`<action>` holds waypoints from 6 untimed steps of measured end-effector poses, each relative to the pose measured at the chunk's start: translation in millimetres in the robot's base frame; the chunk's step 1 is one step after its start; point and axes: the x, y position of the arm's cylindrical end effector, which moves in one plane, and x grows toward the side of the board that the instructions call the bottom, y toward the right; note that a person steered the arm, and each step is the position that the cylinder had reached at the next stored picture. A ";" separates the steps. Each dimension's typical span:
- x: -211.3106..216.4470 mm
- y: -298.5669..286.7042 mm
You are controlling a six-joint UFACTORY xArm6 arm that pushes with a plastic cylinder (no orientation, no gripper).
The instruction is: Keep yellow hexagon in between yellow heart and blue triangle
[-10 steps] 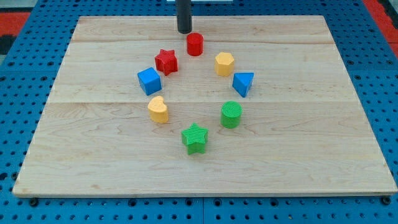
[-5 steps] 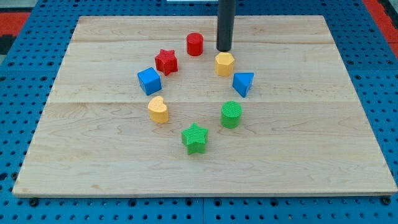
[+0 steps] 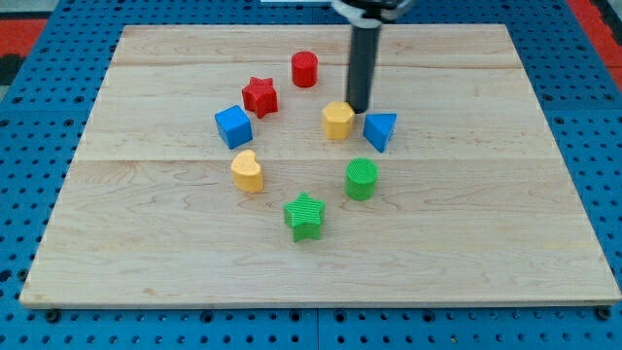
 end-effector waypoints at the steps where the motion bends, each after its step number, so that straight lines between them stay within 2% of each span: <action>1: 15.2 -25.9; 2: 40.3 -25.8; 3: 40.6 -14.6; 4: 82.6 -6.1; 5: 119.3 -31.0; 6: 118.4 -55.6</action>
